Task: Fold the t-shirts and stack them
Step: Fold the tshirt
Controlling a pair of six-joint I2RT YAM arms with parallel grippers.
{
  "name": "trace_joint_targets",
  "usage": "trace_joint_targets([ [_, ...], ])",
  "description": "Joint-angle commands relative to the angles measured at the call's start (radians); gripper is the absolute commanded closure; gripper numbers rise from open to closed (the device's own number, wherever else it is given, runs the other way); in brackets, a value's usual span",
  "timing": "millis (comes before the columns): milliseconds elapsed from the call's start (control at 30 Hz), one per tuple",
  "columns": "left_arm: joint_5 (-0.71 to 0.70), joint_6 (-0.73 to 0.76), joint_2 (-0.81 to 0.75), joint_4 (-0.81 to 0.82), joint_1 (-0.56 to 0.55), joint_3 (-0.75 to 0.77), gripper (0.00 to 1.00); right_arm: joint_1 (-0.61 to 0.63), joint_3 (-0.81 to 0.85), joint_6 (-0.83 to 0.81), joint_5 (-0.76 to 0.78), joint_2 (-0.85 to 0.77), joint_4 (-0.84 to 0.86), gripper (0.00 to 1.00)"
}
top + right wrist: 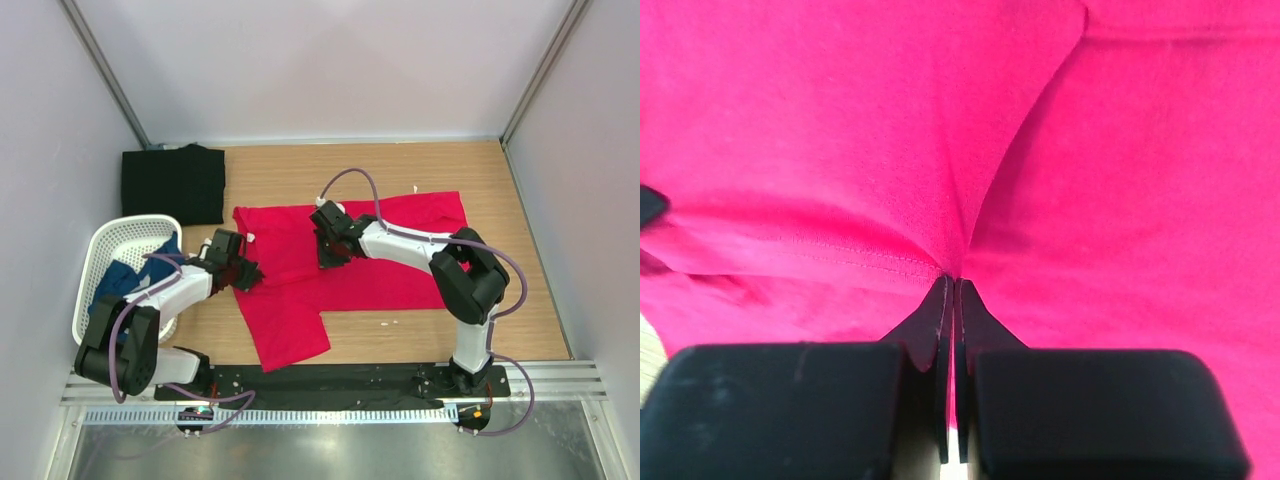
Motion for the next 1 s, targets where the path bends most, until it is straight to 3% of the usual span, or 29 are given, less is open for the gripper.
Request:
trace_joint_targets([
  [0, -0.039, 0.040, -0.021, -0.015, 0.000, 0.001, 0.99, 0.001, 0.029, -0.034, 0.001, -0.007, -0.069, 0.96],
  [67, -0.046, 0.067, -0.045, -0.045, 0.000, 0.029, 0.89, 0.001, 0.050, -0.063, -0.001, -0.022, -0.119, 0.84],
  [100, -0.061, 0.105, -0.053, -0.071, 0.000, 0.051, 0.79, 0.001, 0.061, -0.073, 0.001, -0.028, -0.139, 0.71],
  [167, -0.100, 0.158, -0.085, -0.146, 0.000, 0.140, 0.61, 0.001, 0.105, -0.095, 0.004, -0.050, -0.187, 0.59],
  [200, -0.161, 0.216, -0.093, -0.174, 0.000, 0.177, 0.46, 0.001, 0.122, -0.117, 0.011, -0.059, -0.202, 0.54],
  [233, -0.195, 0.243, -0.100, -0.197, -0.001, 0.216, 0.39, -0.004, 0.157, -0.128, 0.025, -0.065, -0.214, 0.48],
  [333, -0.296, 0.371, -0.091, -0.210, 0.016, 0.373, 0.25, -0.028, 0.210, -0.154, 0.060, -0.088, -0.245, 0.45],
  [667, -0.123, 0.503, 0.244, -0.080, 0.160, 0.574, 0.40, -0.257, 0.207, -0.142, 0.015, -0.087, -0.115, 0.45],
  [967, -0.086, 0.523, 0.432, 0.065, 0.178, 0.610, 0.45, -0.274, 0.169, -0.154, 0.033, -0.059, -0.115, 0.45],
])
